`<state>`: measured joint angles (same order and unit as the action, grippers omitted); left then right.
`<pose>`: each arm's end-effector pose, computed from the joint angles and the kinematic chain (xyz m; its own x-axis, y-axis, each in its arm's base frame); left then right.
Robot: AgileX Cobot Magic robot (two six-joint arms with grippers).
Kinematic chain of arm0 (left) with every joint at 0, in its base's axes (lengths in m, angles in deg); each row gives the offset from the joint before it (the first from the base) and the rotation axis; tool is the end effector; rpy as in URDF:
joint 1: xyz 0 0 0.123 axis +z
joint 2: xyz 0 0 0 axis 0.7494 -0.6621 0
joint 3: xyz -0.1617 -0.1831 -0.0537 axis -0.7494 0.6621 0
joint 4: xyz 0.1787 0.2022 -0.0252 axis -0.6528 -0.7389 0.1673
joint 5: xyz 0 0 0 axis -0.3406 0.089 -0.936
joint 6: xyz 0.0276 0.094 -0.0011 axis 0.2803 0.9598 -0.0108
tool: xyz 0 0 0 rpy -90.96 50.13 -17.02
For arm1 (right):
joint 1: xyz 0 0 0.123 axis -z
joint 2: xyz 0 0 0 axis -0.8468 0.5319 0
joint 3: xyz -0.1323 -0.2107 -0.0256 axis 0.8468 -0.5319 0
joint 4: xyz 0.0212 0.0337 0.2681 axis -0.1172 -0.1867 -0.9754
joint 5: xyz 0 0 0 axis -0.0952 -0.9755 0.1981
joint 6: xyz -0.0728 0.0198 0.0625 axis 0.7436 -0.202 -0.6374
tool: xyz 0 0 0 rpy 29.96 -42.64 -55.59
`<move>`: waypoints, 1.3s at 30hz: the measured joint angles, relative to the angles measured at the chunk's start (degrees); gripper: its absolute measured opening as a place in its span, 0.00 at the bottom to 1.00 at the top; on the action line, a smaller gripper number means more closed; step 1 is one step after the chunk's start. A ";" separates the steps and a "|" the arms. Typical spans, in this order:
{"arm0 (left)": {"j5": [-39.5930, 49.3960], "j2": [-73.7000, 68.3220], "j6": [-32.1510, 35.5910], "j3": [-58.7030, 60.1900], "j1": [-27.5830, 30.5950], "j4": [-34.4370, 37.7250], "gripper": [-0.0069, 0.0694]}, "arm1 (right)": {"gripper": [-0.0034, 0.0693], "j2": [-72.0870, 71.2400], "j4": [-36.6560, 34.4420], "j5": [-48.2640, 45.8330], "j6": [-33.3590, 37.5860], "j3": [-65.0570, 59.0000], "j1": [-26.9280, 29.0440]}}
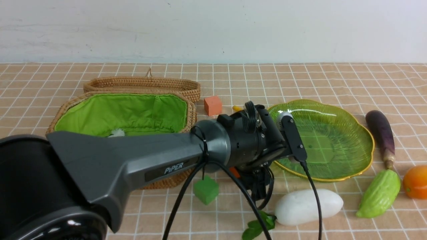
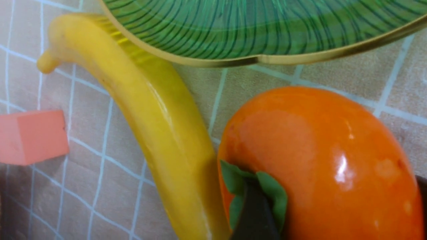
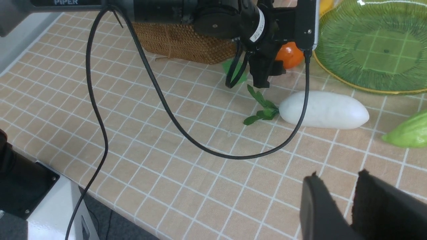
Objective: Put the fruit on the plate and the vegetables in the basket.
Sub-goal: Grab a tomato with your left arm and place it on the plate on the right.
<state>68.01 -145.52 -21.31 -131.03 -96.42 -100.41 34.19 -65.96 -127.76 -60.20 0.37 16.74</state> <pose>0.3381 -0.3275 0.1317 -0.2025 0.9430 -0.2642 0.8196 0.3109 0.4813 0.0338 0.0336 0.3943 -0.5539 -0.0865 -0.8281 -0.5376 0.7967 0.2763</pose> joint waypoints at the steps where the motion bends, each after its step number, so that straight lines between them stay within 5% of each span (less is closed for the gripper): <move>1: 0.14 0.14 -0.42 0.00 0.00 0.00 0.74 | 0.29 0.00 -0.23 0.00 0.00 0.00 0.00; 7: 5.53 5.81 -1.39 0.94 -2.41 1.42 0.73 | 0.29 0.00 -0.55 0.00 0.00 0.00 0.00; 14: -3.31 9.62 -1.57 -5.26 -4.33 8.38 0.73 | 0.29 0.00 -0.55 0.11 0.00 0.00 0.00; 19: -7.72 -1.65 -1.61 -16.90 -1.52 16.83 0.73 | 0.29 0.00 -1.01 0.11 0.00 0.00 0.00; 27: -8.82 -12.57 -1.81 -25.52 -0.28 18.51 0.73 | 0.29 0.00 1.95 0.11 -0.49 0.00 0.00; 33: -8.04 -11.63 -2.03 -26.06 -0.28 19.87 0.93 | 0.29 0.00 9.32 0.55 -4.79 0.00 0.00; 39: -1.24 -6.34 -2.04 -26.06 -0.28 22.28 0.94 | 0.29 0.00 10.10 1.91 -4.93 0.00 0.00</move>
<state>66.77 -151.86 -23.35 -157.09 -96.70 -78.12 34.19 -55.86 -125.85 -65.12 0.37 16.74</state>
